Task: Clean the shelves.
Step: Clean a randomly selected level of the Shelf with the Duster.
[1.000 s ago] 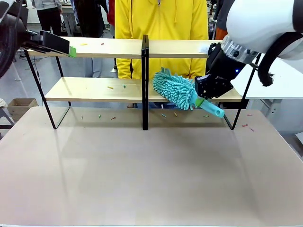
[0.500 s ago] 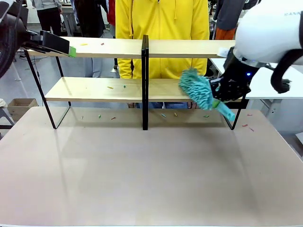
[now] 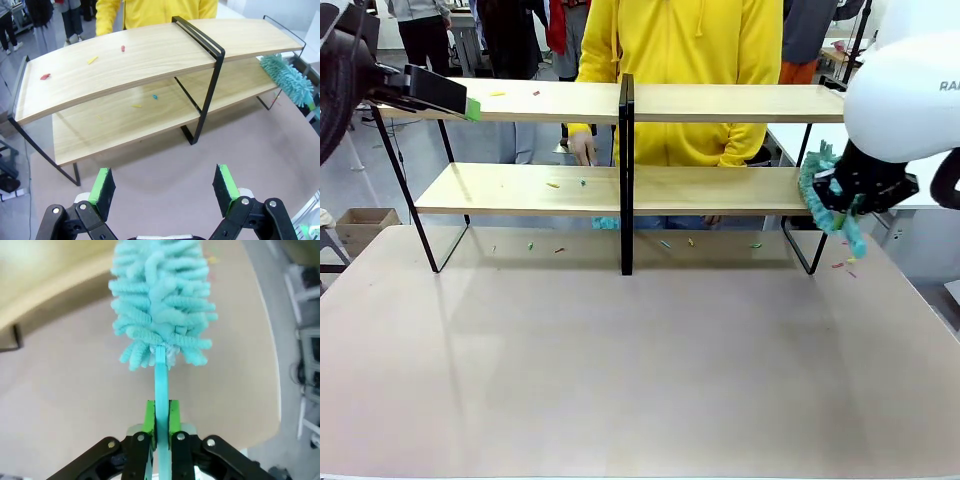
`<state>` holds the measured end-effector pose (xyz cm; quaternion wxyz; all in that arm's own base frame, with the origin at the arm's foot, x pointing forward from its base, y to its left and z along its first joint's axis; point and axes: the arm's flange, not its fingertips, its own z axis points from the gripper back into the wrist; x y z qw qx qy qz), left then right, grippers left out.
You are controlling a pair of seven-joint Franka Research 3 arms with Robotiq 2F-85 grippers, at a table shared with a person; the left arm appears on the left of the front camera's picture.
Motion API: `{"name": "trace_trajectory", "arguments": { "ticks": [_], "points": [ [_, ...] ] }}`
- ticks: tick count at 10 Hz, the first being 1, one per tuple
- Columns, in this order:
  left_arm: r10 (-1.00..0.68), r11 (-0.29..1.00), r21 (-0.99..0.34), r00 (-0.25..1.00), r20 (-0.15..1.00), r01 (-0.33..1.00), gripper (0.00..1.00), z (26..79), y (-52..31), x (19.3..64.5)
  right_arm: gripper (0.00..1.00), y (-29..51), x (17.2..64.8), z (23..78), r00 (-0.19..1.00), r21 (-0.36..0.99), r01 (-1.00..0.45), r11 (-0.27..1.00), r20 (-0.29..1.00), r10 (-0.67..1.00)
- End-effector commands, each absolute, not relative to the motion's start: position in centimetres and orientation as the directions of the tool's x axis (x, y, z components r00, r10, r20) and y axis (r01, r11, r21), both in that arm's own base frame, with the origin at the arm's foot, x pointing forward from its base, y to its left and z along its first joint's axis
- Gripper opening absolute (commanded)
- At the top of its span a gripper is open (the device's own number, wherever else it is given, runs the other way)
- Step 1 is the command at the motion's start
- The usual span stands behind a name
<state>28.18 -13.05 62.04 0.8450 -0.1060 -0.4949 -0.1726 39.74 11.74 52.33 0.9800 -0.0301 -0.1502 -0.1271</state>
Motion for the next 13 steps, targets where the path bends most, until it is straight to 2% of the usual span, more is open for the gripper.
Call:
{"name": "trace_trajectory", "arguments": {
  "ticks": [1, 4, 6, 7, 9, 11, 12, 13],
  "points": [
    [-0.185, 0.919, -0.007, 0.448, 0.875, 0.393, 1.00, 62.1, -13.0, 28.2, 0.12, 13.2, 39.8, 52.6, 0.945, 0.104, 0.083, 0.991, 0.308, -0.111],
    [-0.185, 0.919, -0.007, 0.448, 0.875, 0.393, 1.00, 62.1, -13.0, 28.2, 0.12, 12.2, 39.4, 52.7, 0.958, 0.242, 0.052, 0.969, 0.261, -0.117],
    [-0.185, 0.919, -0.007, 0.448, 0.875, 0.393, 1.00, 62.1, -13.0, 28.2, 0.12, 10.4, 38.5, 54.1, 0.973, 0.433, -0.065, 0.899, 0.228, -0.040],
    [-0.185, 0.919, -0.007, 0.448, 0.875, 0.393, 1.00, 62.1, -13.0, 28.2, 0.12, 8.8, 37.4, 54.9, 0.979, 0.518, -0.166, 0.839, 0.187, 0.077],
    [-0.185, 0.919, -0.007, 0.448, 0.875, 0.393, 1.00, 62.1, -13.0, 28.2, 0.12, 4.1, 33.7, 56.7, 0.956, 0.586, -0.293, 0.755, 0.168, 0.241],
    [-0.185, 0.919, -0.007, 0.448, 0.875, 0.393, 1.00, 62.1, -13.0, 28.2, 0.12, -1.8, 27.8, 58.7, 0.870, 0.582, -0.478, 0.658, 0.213, 0.444],
    [-0.185, 0.919, -0.007, 0.448, 0.875, 0.393, 1.00, 62.1, -13.0, 28.2, 0.12, -4.1, 24.9, 59.8, 0.856, 0.570, -0.508, 0.646, 0.256, 0.448],
    [-0.185, 0.919, -0.007, 0.448, 0.875, 0.393, 1.00, 62.1, -13.0, 28.2, 0.12, -6.2, 22.0, 61.3, 0.824, 0.544, -0.566, 0.620, 0.373, 0.426]
  ]
}}
